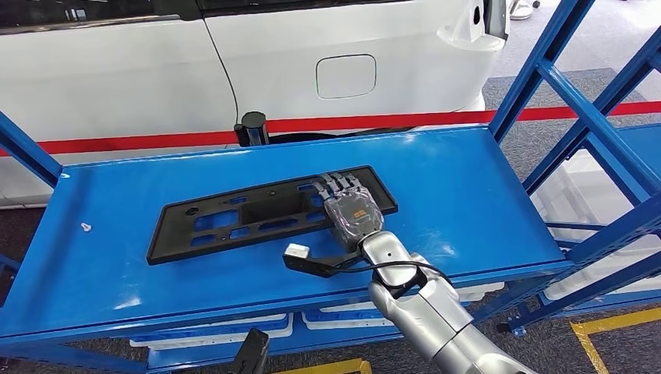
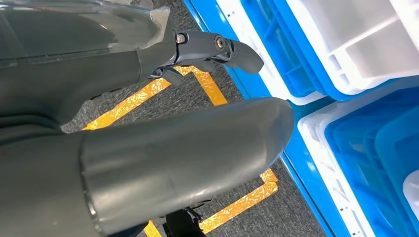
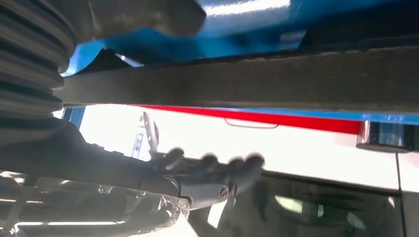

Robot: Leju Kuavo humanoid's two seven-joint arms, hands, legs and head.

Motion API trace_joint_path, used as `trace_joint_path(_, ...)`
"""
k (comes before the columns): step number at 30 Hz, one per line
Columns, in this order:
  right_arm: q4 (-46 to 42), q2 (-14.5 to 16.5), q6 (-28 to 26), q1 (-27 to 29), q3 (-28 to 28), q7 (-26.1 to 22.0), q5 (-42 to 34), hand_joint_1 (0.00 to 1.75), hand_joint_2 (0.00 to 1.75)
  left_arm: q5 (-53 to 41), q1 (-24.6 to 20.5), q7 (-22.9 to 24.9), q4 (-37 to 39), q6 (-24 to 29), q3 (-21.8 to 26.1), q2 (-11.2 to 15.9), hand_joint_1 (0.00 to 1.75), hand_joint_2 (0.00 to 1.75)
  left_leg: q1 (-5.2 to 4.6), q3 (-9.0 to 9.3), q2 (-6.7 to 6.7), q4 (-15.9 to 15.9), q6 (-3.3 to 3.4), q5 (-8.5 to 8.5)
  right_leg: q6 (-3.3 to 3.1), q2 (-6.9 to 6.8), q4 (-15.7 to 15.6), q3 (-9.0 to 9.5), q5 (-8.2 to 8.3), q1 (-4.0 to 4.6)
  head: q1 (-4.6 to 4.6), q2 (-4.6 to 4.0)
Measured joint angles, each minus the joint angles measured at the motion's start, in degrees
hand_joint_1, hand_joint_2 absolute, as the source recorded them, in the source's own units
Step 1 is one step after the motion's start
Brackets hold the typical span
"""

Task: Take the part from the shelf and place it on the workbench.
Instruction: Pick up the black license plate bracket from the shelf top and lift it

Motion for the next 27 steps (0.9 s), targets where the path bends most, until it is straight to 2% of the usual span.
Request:
trace_joint_path(11,1.0,0.0,-4.0,0.0,-2.4,-0.9,1.6,1.75,1.75,-0.5,-0.1,-1.0,0.0,1.7,0.0,0.5,0.0,0.0,0.0,-0.02,0.0,0.0,0.0,0.0,0.0,0.0,0.0,-0.01,0.0,0.0,-0.01,0.0)
trace_joint_path(27,-2.7,-0.2,-5.1,0.9,-5.6,-2.7,-1.1,1.75,1.75,-1.0,-0.1,-1.3,0.0,3.1,0.1,0.5,0.0,0.0,0.0,-0.07,-0.01,0.0,0.0,0.0,0.0,0.0,0.0,-0.05,0.0,0.0,0.0,0.0)
